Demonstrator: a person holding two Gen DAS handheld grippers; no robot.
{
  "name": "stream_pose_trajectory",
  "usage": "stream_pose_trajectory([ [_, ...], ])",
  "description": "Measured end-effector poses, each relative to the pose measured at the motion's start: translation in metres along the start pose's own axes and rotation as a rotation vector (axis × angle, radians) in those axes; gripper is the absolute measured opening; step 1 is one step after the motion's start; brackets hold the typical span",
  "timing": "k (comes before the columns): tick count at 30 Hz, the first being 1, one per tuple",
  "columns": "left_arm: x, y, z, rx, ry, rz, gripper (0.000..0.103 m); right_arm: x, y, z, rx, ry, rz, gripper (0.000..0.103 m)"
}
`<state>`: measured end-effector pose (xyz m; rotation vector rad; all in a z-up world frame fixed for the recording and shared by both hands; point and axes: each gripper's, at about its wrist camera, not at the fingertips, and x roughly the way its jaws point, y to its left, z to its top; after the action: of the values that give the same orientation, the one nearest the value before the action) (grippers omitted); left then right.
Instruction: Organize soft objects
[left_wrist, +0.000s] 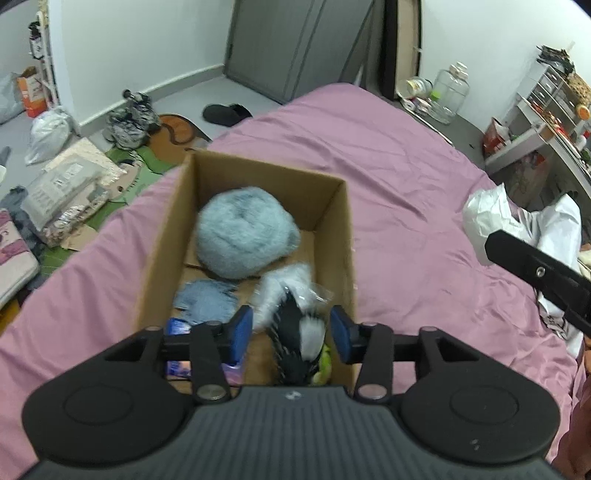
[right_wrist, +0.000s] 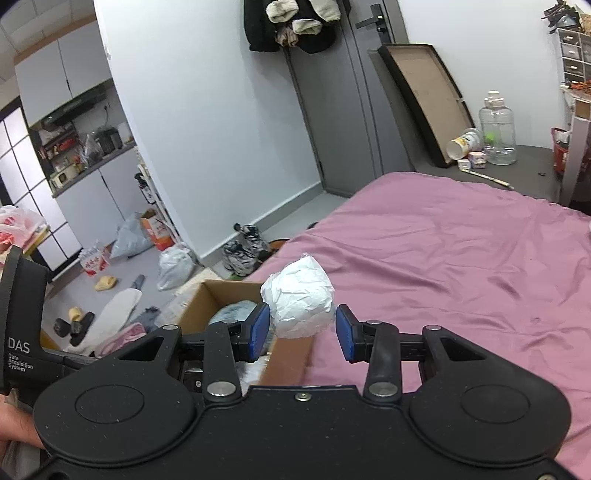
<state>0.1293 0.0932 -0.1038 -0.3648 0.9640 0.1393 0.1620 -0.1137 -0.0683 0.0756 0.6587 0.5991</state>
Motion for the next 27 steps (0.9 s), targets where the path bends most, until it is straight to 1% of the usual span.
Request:
stream_pose_trajectory([
  [1, -0.004, 0.004, 0.001, -0.006, -0.012, 0.002, 0.052, 0.002, 0.002, 0.0, 0.001, -0.002, 0.007, 0.039],
  [3, -0.009, 0.011, 0.003, -0.023, -0.024, 0.0, 0.06, 0.005, 0.007, -0.001, 0.004, -0.002, 0.029, 0.039],
  [7, -0.02, 0.025, 0.008, -0.043, -0.05, 0.019, 0.062, 0.012, 0.02, -0.003, 0.001, 0.004, 0.058, 0.039],
  [13, -0.035, 0.046, 0.012, -0.065, -0.071, 0.057, 0.065, 0.024, 0.044, -0.005, -0.023, 0.025, 0.059, 0.039],
  [16, -0.044, 0.058, 0.012, -0.079, -0.081, 0.071, 0.068, 0.029, 0.057, -0.006, -0.032, 0.039, 0.071, 0.04],
  [17, -0.047, 0.062, 0.013, -0.082, -0.087, 0.068, 0.071, 0.03, 0.062, -0.007, -0.035, 0.042, 0.077, 0.041],
  [18, -0.05, 0.065, 0.013, -0.084, -0.093, 0.066, 0.075, 0.031, 0.067, -0.008, -0.042, 0.043, 0.088, 0.042],
  [19, -0.052, 0.069, 0.012, -0.084, -0.096, 0.067, 0.077, 0.031, 0.07, -0.009, -0.048, 0.038, 0.096, 0.05],
  [20, -0.055, 0.072, 0.013, -0.083, -0.098, 0.069, 0.078, 0.031, 0.073, -0.009, -0.056, 0.035, 0.1, 0.057],
  [21, -0.057, 0.074, 0.013, -0.082, -0.098, 0.068, 0.078, 0.031, 0.076, -0.009, -0.062, 0.034, 0.094, 0.07],
  [22, -0.059, 0.076, 0.013, -0.084, -0.098, 0.066, 0.079, 0.03, 0.077, -0.009, -0.062, 0.028, 0.078, 0.072],
  [24, -0.063, 0.079, 0.012, -0.093, -0.1, 0.066, 0.085, 0.026, 0.074, -0.008, -0.051, 0.038, 0.046, 0.072],
  [27, -0.07, 0.08, 0.01, -0.099, -0.109, 0.07, 0.09, 0.019, 0.067, -0.005, -0.024, 0.058, 0.014, 0.072],
])
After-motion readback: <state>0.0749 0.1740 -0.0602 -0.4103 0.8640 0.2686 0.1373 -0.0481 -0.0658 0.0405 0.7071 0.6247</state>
